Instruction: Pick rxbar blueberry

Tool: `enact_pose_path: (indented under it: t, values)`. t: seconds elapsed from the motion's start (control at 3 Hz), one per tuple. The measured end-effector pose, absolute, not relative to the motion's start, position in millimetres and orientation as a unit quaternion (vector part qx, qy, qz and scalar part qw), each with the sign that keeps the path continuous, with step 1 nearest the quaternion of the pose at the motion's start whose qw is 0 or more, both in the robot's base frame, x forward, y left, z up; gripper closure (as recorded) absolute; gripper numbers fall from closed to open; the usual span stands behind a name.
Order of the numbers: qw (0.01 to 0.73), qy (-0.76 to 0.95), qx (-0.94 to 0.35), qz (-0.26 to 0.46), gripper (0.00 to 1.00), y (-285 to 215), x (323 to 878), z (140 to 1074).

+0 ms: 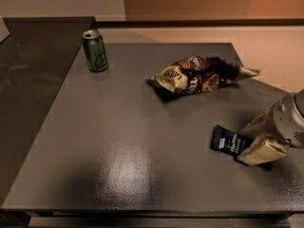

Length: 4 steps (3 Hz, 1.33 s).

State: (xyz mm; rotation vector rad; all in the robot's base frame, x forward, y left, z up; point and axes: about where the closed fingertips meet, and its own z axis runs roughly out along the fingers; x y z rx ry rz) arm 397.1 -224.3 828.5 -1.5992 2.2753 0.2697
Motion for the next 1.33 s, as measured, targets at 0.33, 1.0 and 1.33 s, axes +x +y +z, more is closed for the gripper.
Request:
enact_pose_path:
  t: [0.33,1.0,1.33]
  values:
    - [0.173,0.802,-0.564,0.095,0.86,-224,397,833]
    - [0.208,0.786,-0.573,0.100,1.00,-203,399,881]
    - [0.225,0.779,-0.577,0.096,1.00,-194,407,914]
